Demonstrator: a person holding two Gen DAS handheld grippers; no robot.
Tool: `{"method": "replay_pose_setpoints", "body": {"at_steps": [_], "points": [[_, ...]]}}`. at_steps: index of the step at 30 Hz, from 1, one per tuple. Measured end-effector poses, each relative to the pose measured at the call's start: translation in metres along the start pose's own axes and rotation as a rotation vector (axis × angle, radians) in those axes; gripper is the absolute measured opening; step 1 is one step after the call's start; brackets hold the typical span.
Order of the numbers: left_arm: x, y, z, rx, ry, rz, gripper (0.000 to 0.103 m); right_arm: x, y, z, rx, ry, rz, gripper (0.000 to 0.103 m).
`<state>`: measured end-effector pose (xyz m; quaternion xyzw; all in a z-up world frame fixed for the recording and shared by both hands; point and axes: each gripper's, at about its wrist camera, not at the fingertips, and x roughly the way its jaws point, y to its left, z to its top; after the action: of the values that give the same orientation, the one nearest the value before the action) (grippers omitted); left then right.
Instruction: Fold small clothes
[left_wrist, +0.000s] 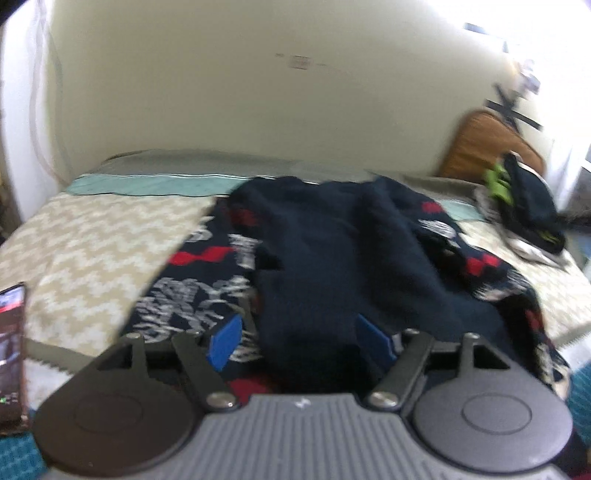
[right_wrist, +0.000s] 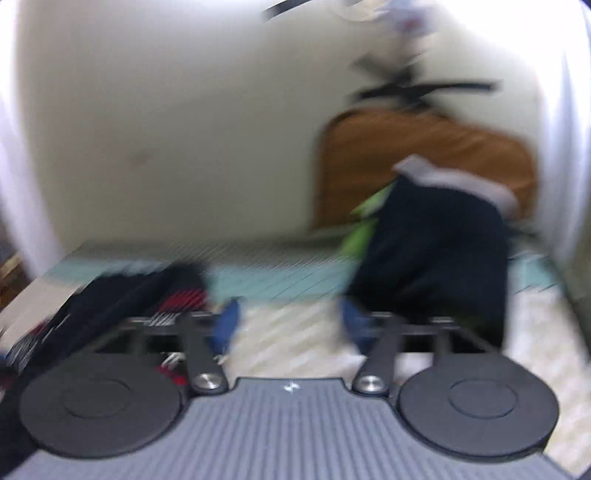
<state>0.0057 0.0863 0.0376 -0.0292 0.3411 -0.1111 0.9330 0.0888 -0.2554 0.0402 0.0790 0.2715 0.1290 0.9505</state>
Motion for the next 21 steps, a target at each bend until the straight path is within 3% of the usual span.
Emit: {"method": "replay_pose_setpoints", "body": {"at_steps": [3, 6, 7, 8, 11, 12, 15, 18, 19, 20, 21], "points": [[-0.003, -0.014, -0.007, 0.021, 0.013, -0.042, 0.072, 0.028, 0.021, -0.033, 0.028, 0.143, 0.103, 0.072], [-0.01, -0.021, -0.017, 0.042, 0.018, -0.074, 0.077, 0.038, 0.025, -0.053, 0.097, 0.204, 0.174, 0.065], [-0.013, -0.023, -0.02, 0.047, 0.017, -0.086, 0.078, 0.037, 0.027, -0.056, 0.109, 0.21, 0.199, 0.033], [-0.015, -0.025, -0.022, 0.053, 0.018, -0.094, 0.079, 0.035, 0.03, -0.057, 0.096, 0.214, 0.203, 0.014], [-0.017, -0.03, -0.027, 0.069, 0.019, -0.084, 0.079, 0.024, 0.031, -0.043, 0.01, 0.167, 0.141, 0.012], [-0.018, -0.03, -0.027, 0.07, 0.018, -0.079, 0.079, 0.019, 0.028, -0.036, -0.031, 0.144, 0.097, 0.011], [-0.019, -0.029, -0.03, 0.058, 0.021, -0.066, 0.079, 0.008, 0.018, -0.017, -0.238, 0.033, -0.212, 0.011], [-0.016, -0.021, -0.031, 0.036, 0.037, -0.024, 0.079, 0.029, 0.0, -0.016, -0.535, -0.001, -0.609, 0.015], [-0.016, -0.017, -0.032, 0.02, 0.044, -0.018, 0.079, 0.037, -0.005, -0.022, -0.604, 0.005, -0.723, 0.038], [-0.017, -0.014, -0.032, 0.008, 0.048, -0.018, 0.079, 0.037, -0.006, -0.025, -0.602, 0.003, -0.751, 0.048], [-0.02, -0.012, -0.034, 0.002, 0.045, -0.022, 0.079, 0.028, -0.003, -0.028, -0.557, -0.012, -0.693, 0.048]]}}
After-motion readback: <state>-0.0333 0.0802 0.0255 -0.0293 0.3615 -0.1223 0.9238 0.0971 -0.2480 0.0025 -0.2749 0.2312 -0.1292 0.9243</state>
